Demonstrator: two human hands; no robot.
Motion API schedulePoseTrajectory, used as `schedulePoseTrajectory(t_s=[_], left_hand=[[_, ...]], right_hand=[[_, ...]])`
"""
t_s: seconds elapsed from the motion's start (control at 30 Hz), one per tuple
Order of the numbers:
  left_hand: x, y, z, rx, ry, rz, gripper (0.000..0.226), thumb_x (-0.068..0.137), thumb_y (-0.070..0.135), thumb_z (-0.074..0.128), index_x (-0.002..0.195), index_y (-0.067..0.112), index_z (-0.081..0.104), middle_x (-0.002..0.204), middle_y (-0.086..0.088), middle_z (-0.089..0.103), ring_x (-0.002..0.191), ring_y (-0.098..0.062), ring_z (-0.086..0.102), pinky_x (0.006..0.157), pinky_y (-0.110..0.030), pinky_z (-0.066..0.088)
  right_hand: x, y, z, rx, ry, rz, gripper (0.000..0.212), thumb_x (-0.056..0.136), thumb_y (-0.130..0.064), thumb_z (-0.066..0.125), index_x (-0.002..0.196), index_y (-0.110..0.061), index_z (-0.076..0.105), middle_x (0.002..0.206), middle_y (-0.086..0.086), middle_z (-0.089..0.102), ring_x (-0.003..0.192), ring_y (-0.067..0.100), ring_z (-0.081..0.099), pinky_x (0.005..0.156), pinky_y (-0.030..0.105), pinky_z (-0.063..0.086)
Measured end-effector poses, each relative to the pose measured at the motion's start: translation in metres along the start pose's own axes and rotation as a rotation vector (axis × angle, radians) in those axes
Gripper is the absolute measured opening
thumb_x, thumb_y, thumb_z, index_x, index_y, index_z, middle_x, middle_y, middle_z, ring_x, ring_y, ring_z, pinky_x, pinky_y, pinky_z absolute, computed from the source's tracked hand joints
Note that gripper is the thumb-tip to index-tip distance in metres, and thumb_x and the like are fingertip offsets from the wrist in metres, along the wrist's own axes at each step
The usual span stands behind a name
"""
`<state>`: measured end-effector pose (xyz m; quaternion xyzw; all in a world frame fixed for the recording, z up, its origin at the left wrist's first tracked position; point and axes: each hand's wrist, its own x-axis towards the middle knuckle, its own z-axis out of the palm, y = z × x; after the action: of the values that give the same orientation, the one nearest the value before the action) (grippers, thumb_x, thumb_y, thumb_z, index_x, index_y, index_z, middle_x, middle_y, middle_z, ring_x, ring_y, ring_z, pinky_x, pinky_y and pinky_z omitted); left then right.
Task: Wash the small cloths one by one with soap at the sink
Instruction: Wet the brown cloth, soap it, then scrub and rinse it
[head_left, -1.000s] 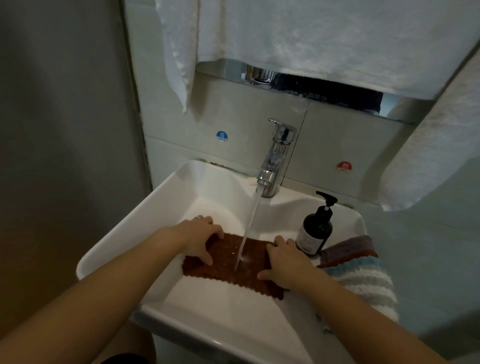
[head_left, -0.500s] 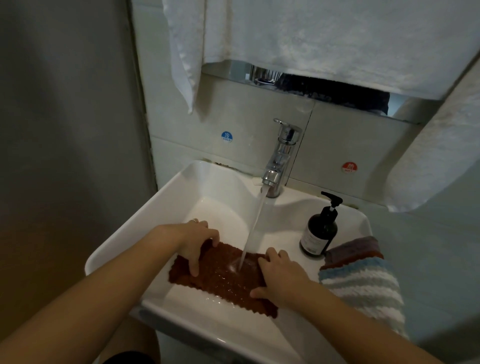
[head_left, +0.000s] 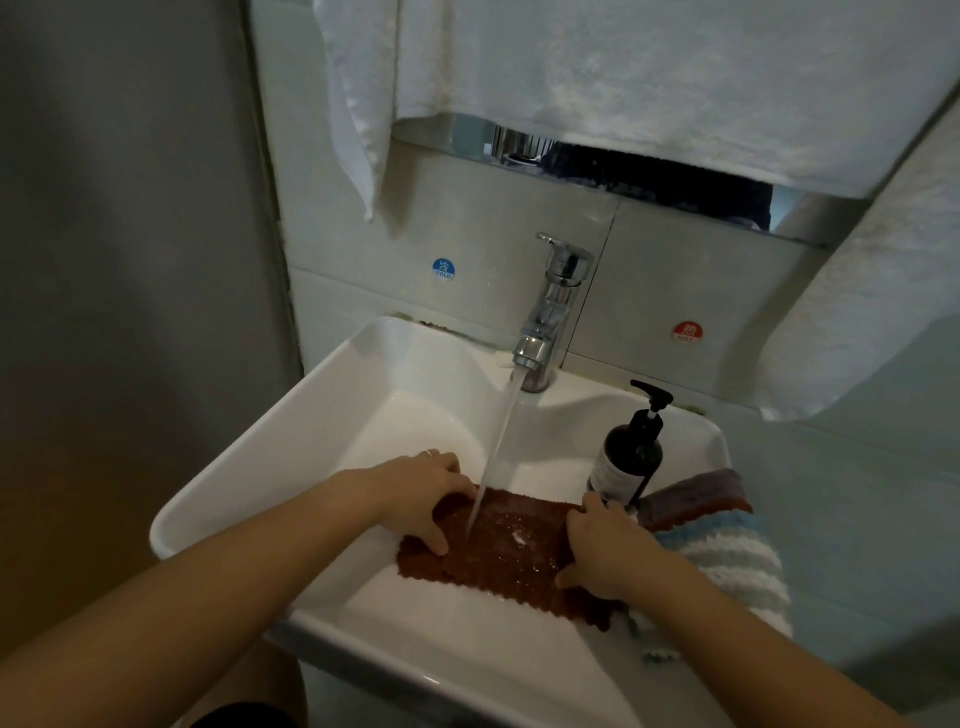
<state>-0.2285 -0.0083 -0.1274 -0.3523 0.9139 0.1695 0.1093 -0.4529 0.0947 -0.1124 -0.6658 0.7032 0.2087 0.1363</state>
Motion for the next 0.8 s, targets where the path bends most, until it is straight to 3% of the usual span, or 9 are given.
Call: schedulePoseTrajectory(t_s=[0.33,0.7,0.8], left_hand=[[-0.004,-0.027,-0.011,0.036,0.014,-0.177,0.083,0.078,0.039,0.077,0.148,0.035,0.034,0.141,0.000,0.035,0.127,-0.023,0.036,0.103,-0.040,0.038],[-0.020,-0.026,-0.020,0.049,-0.194,-0.238,0.090,0.062,0.031,0.090,0.134,0.035,0.036,0.132,0.002,0.037,0.120,-0.023,0.035,0.089,-0.038,0.044],[-0.021,-0.018,-0.018,0.057,-0.239,-0.236,0.089,0.061,0.032,0.091,0.131,0.035,0.036,0.131,0.002,0.037,0.120,-0.022,0.034,0.091,-0.040,0.045]], right_hand=[[0.019,-0.027,-0.006,0.061,0.136,-0.039,0.068,0.086,-0.059,0.060,0.131,-0.010,0.046,0.132,0.011,0.037,0.120,0.031,0.038,0.097,0.044,0.044],[0.003,-0.041,0.007,0.002,0.113,-0.135,0.076,0.083,-0.062,0.061,0.139,-0.015,0.039,0.136,0.009,0.036,0.123,0.029,0.036,0.099,0.043,0.042],[-0.003,-0.038,0.010,-0.002,0.107,-0.135,0.076,0.082,-0.062,0.063,0.138,-0.016,0.039,0.135,0.007,0.037,0.122,0.028,0.037,0.099,0.044,0.042]])
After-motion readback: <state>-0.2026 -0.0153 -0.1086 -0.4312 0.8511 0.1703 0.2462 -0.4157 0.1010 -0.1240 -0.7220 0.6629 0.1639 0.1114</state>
